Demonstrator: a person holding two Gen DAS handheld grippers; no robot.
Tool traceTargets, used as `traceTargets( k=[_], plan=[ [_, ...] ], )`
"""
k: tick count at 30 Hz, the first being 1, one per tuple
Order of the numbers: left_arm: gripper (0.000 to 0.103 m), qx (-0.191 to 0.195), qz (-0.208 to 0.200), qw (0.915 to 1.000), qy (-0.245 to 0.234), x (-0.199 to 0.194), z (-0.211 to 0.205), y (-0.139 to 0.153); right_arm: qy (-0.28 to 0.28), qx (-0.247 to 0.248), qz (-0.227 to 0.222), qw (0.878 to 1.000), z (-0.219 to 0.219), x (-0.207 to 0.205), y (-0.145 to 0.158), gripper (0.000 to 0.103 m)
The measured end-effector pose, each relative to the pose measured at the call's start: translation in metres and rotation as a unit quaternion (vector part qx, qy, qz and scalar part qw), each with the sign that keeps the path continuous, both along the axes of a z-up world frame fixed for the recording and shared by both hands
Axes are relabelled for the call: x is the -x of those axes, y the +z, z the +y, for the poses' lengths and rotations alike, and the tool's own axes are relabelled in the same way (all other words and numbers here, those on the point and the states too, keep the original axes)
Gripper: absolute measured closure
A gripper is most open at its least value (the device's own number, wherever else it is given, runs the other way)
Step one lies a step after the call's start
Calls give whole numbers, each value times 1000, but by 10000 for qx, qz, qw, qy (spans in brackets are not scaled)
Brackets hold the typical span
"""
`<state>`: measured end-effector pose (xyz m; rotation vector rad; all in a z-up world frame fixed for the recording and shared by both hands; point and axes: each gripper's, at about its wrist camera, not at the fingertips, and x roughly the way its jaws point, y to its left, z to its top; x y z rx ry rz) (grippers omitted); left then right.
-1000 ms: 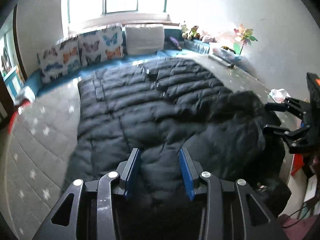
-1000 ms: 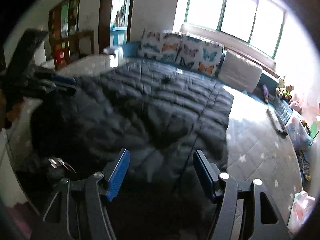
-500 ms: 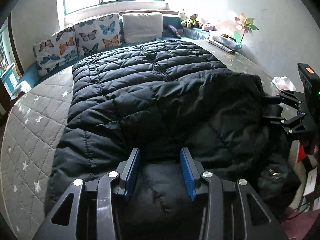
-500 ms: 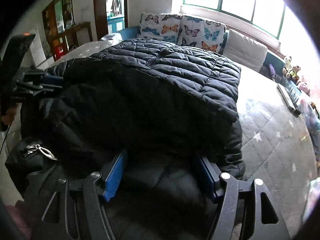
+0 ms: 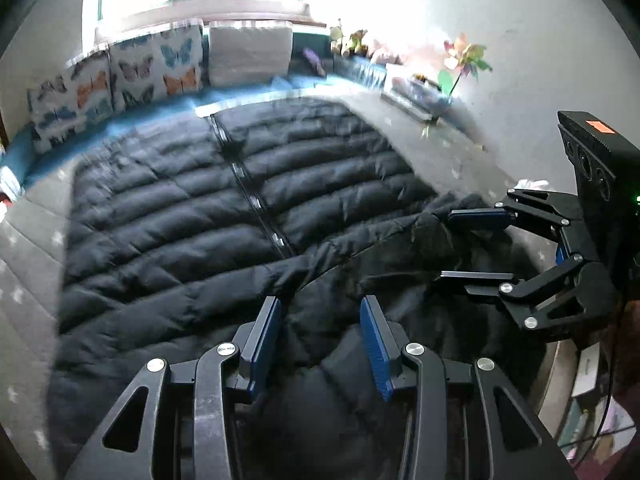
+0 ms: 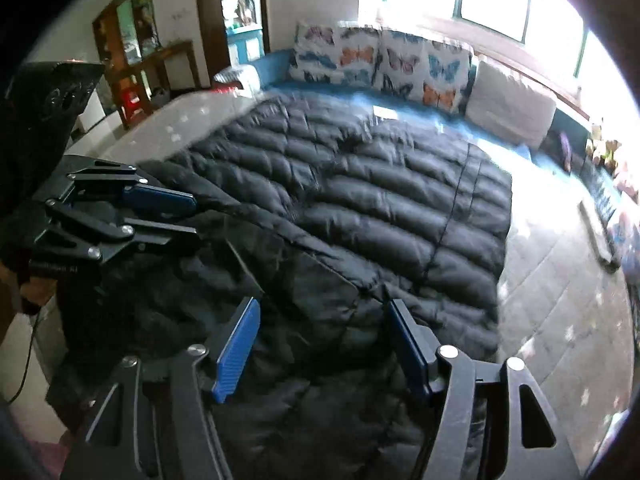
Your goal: Fold large clothes
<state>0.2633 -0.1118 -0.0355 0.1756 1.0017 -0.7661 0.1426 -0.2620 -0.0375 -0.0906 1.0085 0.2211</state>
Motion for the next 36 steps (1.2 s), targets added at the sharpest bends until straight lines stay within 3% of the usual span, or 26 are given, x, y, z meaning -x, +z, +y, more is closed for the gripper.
traceTargets(
  k=[4,8,12,16,20,25,28,31,36],
  plan=[
    [58,-73,102,9999,8,-5,-6,-21,17,-76,160,9998,-6,1,-26,37],
    [58,-141,237,9996,-14,-7,-6,-20,140,156,145,9997,1,4,-20,38],
    [55,-272,187,9995,23,-5,12,10,212,25,227,9995,-6,6,7,38],
    [22,-301,-136,9988,363,-13,48,52,237,-153,156,9995,-24,6,48,37],
    [17,-263,-217,9956,868,-43,90,88,131,-358,371,9986,-51,-15,81,36],
    [16,-320,43,9877,1531,-114,142,106,-243,-331,833,9957,-90,-63,91,36],
    [16,-329,31,9834,1783,-154,161,104,-573,-441,1055,9918,-119,-97,81,36],
    [15,-85,106,9787,2050,-196,177,90,-902,-623,1113,9877,-144,-127,60,36],
    [15,245,528,9697,2375,-258,190,46,-1446,-1147,1160,9759,-189,-171,10,36]
  ],
)
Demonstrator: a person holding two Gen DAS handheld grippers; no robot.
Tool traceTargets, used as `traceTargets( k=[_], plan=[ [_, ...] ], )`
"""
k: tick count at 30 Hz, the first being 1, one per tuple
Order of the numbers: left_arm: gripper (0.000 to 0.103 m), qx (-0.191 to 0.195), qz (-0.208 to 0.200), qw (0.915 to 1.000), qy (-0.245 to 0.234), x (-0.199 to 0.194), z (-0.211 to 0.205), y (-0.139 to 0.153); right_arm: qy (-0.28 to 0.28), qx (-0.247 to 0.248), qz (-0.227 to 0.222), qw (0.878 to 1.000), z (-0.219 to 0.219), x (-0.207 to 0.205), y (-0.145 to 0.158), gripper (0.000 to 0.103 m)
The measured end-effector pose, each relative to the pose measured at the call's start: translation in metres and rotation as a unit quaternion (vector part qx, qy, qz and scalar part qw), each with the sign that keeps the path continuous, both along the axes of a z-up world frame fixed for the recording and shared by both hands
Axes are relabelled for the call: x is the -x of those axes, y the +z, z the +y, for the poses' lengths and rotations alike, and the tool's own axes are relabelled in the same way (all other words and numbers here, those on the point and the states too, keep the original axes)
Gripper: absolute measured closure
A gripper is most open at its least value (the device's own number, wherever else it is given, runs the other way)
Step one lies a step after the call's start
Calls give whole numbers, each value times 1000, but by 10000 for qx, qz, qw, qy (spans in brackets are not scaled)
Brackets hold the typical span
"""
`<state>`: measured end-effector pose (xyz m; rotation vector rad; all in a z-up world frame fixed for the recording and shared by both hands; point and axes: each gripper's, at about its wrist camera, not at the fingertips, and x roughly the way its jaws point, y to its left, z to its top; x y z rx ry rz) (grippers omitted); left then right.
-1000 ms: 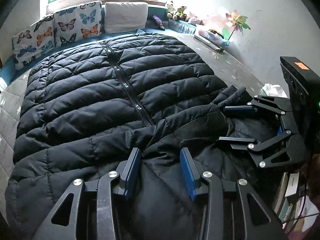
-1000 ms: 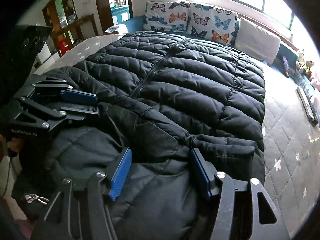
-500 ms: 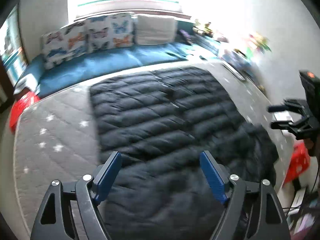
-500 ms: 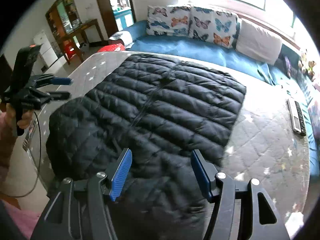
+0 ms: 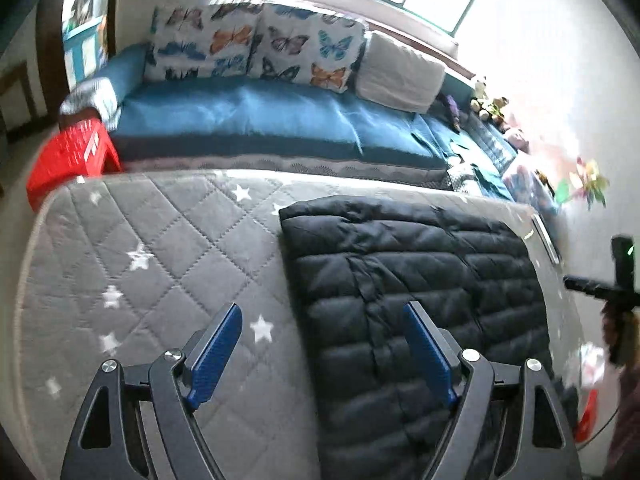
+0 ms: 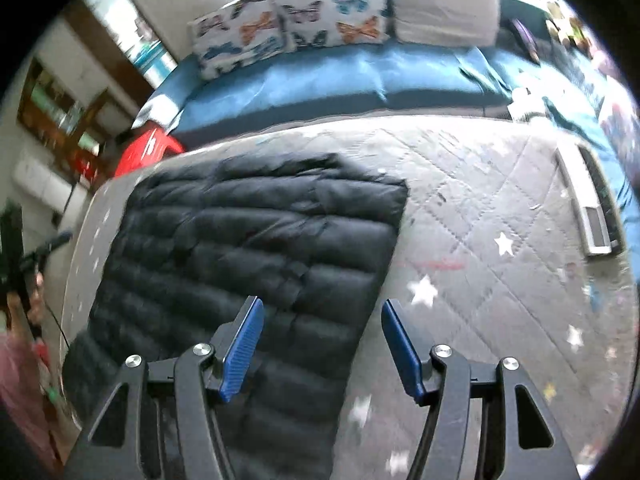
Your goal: Fold large clothes
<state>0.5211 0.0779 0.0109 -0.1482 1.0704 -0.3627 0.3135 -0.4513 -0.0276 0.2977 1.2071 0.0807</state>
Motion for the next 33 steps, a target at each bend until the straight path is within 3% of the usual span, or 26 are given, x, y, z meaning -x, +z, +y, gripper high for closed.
traceTargets(
  k=[5,10,14,18,20,21,22,23,25,27,30,33],
  plan=[
    [15,304,293,9989,198,-44,5,-42,-330,-510,-53,9981,-28,-27,-47,36],
    [15,396,323,9981,333,-68,4,-71,-477,-941,-171,9943,-42,-38,-71,36],
    [15,420,479,9974,335,-85,-1,-93,-361,-1177,-397,9916,-43,-41,-70,36],
    [18,468,307,9980,297,-93,-10,-98,-270,-1139,-553,9916,-39,-49,-70,36],
    [29,519,261,9982,138,-97,-22,-101,-248,-1125,-625,9914,-37,-52,-71,38],
    [43,552,277,9981,8,-98,-30,-101,-271,-1104,-640,9915,-36,-53,-71,45],
    [47,550,280,9981,-91,-99,-39,-102,-272,-1113,-642,9913,-34,-53,-71,52],
    [49,360,173,9992,-74,-98,-48,-102,-274,-1116,-635,9913,-33,-54,-72,56],
    [70,96,56,9998,-133,-93,-65,-99,-278,-1120,-637,9913,-31,-53,-71,68],
    [81,-64,-91,9999,-2,-86,-75,-93,-273,-1131,-723,9906,-30,-47,-65,76],
    [89,-45,-275,9995,143,-76,-80,-77,-238,-1234,-1008,9869,-28,-37,-42,81],
    [91,-26,-642,9978,150,-58,-87,-44,-97,-1288,-1344,9825,-19,-20,-6,83]
  ],
)
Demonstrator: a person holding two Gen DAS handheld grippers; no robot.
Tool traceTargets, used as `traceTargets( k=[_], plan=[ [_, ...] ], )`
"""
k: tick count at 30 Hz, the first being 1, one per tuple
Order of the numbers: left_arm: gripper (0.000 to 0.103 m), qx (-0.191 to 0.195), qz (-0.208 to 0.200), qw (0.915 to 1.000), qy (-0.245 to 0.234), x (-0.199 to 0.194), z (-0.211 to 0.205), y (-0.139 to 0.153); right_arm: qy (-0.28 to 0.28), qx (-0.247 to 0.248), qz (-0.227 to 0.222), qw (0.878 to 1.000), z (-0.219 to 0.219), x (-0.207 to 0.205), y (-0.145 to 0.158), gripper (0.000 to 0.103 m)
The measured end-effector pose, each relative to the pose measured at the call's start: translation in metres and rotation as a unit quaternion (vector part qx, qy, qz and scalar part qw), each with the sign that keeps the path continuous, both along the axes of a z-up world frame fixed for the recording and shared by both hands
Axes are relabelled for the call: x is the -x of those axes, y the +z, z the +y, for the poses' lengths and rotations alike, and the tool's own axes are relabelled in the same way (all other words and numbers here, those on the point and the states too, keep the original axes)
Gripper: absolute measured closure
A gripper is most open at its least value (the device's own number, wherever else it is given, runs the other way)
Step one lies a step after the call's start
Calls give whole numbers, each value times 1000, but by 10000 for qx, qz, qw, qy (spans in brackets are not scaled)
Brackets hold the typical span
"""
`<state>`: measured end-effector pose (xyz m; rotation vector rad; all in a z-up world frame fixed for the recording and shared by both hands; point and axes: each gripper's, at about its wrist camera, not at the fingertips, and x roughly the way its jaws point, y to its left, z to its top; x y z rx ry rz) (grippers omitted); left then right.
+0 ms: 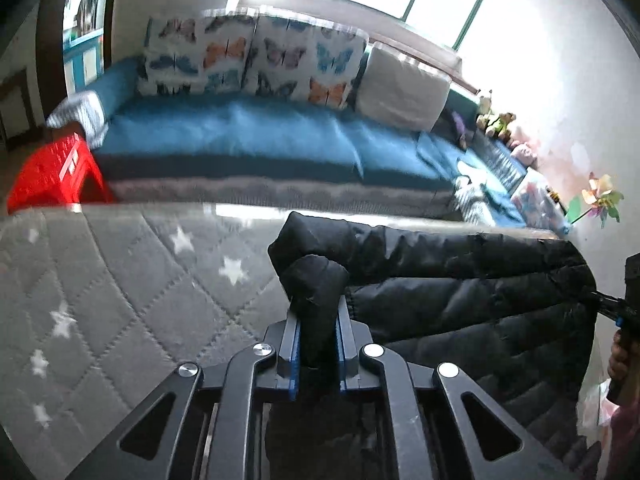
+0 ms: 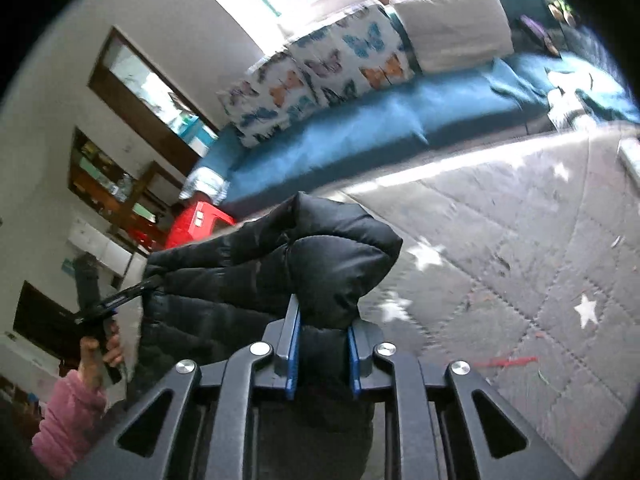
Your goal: Fold large clothes
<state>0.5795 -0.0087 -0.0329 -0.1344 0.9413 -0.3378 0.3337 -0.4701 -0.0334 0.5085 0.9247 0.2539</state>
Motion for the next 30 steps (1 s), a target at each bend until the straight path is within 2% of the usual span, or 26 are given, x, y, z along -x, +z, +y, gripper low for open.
traceTargets(
  k=[5,9,13,17,20,23,26,30],
  plan=[
    [91,299,-506,9983,17,47,6,71,227,144,-450,9986,24,35,54,85],
    [91,619,-943,9936,-32,109,27,131,324,221,-844,9957,39,79,103,85],
    [91,896,-1300,9874,-75,181,56,176,393,346,-1141,9921,50,126,140,85],
    [91,1089,-1599,9810,-113,255,86,203,491,462,-1444,9872,64,181,165,85],
    [91,1183,-1824,9760,-159,321,108,211,584,505,-1679,9828,74,223,172,85],
    [91,1212,-1903,9740,-195,387,127,204,643,499,-1789,9805,81,255,167,85],
    [91,1224,-1846,9750,-204,442,139,184,722,490,-1841,9790,90,288,152,85],
    [91,1362,-1663,9765,-119,502,156,139,826,482,-1797,9791,101,327,117,85]
  ],
)
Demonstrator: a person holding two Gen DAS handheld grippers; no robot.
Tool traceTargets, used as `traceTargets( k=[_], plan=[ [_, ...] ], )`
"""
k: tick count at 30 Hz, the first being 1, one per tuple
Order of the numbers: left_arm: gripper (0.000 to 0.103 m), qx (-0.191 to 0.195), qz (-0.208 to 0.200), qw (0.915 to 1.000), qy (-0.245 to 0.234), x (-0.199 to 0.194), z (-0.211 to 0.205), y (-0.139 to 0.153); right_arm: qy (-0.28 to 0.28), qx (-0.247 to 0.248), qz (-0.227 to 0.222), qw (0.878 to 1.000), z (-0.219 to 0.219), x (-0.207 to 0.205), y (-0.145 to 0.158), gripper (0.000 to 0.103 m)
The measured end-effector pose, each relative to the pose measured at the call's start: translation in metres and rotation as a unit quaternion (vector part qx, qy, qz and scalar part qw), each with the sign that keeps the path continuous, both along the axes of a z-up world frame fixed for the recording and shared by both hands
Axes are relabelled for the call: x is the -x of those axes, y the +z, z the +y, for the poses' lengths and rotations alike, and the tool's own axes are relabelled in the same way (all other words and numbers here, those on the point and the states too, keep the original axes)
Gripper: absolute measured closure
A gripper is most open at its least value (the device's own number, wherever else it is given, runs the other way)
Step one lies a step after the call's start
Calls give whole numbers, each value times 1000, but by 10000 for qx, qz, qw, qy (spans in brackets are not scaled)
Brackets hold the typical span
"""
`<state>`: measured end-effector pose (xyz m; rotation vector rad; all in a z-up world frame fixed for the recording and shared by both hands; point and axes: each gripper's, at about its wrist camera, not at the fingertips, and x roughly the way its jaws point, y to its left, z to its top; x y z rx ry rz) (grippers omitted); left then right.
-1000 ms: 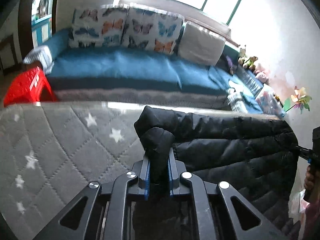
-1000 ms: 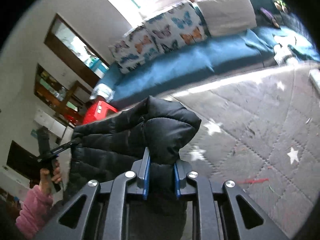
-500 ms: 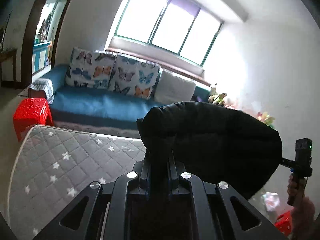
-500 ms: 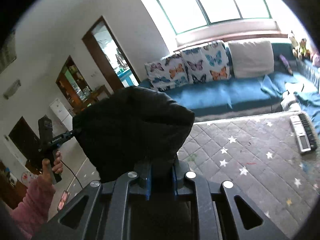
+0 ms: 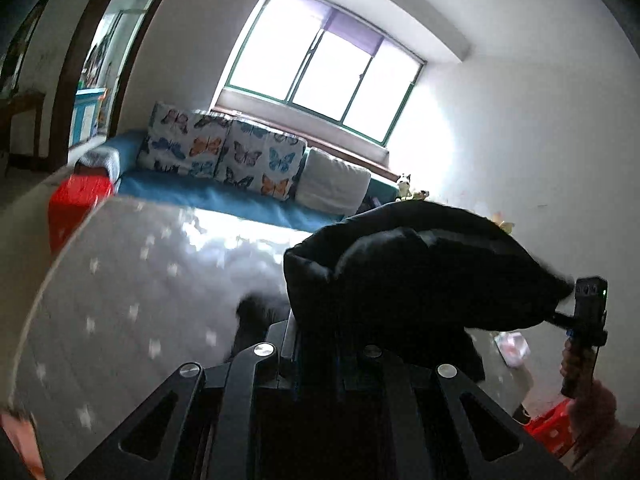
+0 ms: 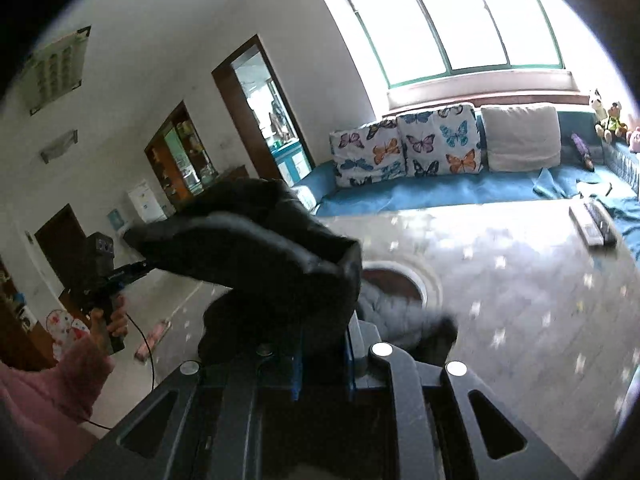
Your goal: Fold large clothes
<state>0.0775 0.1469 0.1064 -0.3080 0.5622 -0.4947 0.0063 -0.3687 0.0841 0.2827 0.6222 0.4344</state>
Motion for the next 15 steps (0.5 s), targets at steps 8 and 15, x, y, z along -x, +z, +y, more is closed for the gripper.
traceTargets(
  k=[8,15],
  plan=[
    [91,354,414,9984,179,60,10,-82,67,-79,234,9997,10,49,-66,84],
    [90,321,740,9963,312,90,17,-128,6,-150,204,9997,16,65,-107,83]
  ],
)
